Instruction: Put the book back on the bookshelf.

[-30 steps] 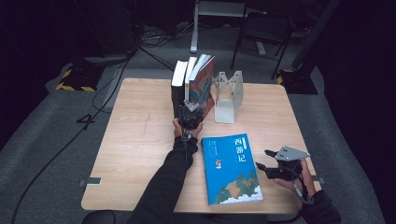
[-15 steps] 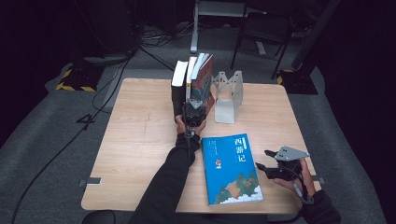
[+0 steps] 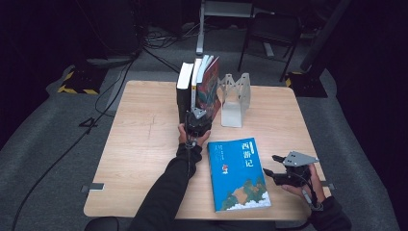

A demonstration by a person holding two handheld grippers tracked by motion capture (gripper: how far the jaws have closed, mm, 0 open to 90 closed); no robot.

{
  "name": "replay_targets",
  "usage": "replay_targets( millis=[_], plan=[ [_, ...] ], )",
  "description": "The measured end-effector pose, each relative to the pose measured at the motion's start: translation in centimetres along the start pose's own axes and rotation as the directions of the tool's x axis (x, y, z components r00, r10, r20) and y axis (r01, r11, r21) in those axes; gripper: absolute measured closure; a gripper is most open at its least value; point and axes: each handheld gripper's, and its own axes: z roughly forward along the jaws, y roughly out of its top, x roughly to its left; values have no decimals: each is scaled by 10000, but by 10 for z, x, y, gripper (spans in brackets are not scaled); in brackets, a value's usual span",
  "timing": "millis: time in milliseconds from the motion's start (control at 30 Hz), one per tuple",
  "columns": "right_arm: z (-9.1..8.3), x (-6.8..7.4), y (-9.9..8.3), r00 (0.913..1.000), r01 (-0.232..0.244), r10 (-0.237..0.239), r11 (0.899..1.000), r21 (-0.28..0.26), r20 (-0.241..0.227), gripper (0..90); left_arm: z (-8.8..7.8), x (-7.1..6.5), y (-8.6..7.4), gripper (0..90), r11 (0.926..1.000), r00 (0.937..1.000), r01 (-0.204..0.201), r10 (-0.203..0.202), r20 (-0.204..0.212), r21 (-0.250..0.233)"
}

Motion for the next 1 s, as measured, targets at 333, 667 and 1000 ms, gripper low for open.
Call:
replay_targets(
  millis=[333,667,1000],
  plan=[
    [2,1,0,10000,-20,20,10000,74,-1,360,-13,3,-6,683,9996,9992,-243,248,327,-149],
    [2,1,0,10000,-31,31,10000,77,-17,360,1,-6,0,685,9997,9999,-80,83,139,-213],
    [2,1,0,10000,25,-25,10000,77,-10,360,5,-11,4,662,9993,9993,-362,362,-83,-55]
  ],
)
